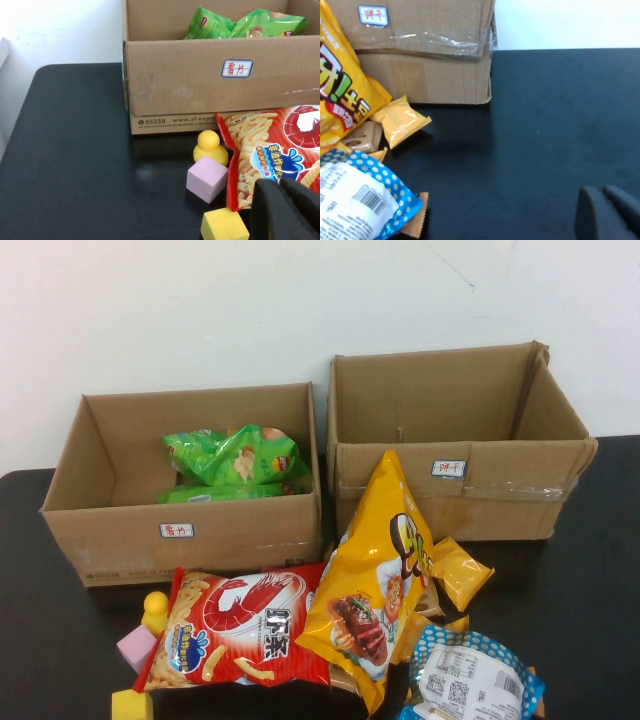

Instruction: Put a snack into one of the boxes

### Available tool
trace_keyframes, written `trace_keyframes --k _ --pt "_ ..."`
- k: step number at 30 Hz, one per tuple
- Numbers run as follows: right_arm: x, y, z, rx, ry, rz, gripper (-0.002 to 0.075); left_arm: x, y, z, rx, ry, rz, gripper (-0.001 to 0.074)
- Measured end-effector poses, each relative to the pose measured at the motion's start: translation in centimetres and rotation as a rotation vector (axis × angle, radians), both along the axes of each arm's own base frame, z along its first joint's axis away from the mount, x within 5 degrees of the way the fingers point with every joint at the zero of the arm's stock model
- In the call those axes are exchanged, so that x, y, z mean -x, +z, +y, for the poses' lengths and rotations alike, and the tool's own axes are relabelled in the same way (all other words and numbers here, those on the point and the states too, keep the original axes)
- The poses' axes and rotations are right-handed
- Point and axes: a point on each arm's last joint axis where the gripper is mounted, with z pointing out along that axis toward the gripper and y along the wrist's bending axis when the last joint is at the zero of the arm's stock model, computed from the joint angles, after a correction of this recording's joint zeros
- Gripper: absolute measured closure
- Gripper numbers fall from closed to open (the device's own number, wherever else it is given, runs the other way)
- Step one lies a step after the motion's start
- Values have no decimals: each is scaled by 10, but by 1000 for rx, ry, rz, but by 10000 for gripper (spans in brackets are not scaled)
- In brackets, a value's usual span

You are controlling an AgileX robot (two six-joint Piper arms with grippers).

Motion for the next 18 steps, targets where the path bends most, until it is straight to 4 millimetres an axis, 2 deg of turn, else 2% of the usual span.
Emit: trace_keyframes --k 18 --pt "0 0 0 -28 -10 1 726 0 0 0 0 0 0 736"
